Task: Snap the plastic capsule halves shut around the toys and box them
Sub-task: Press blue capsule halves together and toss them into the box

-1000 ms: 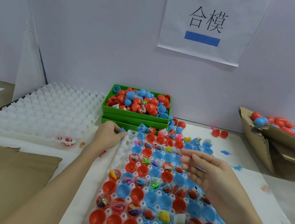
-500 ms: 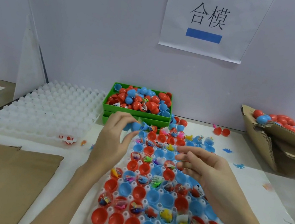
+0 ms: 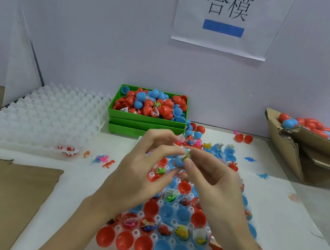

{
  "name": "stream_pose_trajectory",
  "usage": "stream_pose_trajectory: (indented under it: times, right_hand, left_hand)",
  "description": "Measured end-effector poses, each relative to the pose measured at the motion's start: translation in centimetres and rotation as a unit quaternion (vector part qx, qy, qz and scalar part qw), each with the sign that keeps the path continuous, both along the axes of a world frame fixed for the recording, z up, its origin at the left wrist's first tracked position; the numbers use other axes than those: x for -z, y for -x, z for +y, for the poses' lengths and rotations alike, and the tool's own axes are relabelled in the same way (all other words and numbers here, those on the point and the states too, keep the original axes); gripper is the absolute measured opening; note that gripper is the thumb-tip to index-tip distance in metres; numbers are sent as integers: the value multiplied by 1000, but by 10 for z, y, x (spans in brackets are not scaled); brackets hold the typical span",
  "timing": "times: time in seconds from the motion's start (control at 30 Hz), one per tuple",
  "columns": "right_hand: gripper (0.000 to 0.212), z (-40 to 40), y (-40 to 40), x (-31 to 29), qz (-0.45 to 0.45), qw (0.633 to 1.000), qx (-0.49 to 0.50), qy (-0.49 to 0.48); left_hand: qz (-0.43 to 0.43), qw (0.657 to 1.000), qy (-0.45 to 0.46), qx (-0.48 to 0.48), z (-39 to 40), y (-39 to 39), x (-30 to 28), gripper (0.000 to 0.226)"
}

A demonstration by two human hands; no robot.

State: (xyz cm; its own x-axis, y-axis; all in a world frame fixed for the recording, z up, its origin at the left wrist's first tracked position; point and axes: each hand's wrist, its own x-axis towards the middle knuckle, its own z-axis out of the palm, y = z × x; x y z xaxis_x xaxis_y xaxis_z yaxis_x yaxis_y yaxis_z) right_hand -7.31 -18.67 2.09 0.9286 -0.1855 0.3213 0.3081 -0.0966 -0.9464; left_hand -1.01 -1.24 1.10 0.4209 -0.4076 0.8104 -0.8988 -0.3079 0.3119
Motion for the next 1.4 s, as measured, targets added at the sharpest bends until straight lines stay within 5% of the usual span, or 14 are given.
stream_pose_trajectory:
  times: [0.47, 0.7, 0.83, 0.93, 1.07, 1.27, 1.4]
  right_hand:
    - [27, -1, -3, 5, 22, 1000, 6, 3]
    - [28, -3, -5, 8, 37, 999, 28, -14]
    - [28, -3, -6, 8, 32, 999, 31, -15]
    - [31, -1, -5, 7, 14, 1000, 10, -17]
    - [37, -1, -4, 7, -16, 1000, 0, 7]
    - [51, 7, -3, 12, -98, 948, 97, 287]
    - [55, 10, 1, 10, -108, 943, 55, 311]
  left_hand:
    - [179, 952, 214, -124, 1, -2, -9, 12]
    - [160, 933, -25, -322, 34, -28, 9, 34]
    - [251, 954, 81, -144, 19, -19, 3, 11]
    - [363, 916, 167, 34, 6, -8, -2, 22]
    - [359, 908, 208, 58, -5, -1, -4, 21]
    - [369, 902, 197, 102, -9, 2, -5, 25]
    - [354, 908, 203, 93, -9, 4, -7, 26]
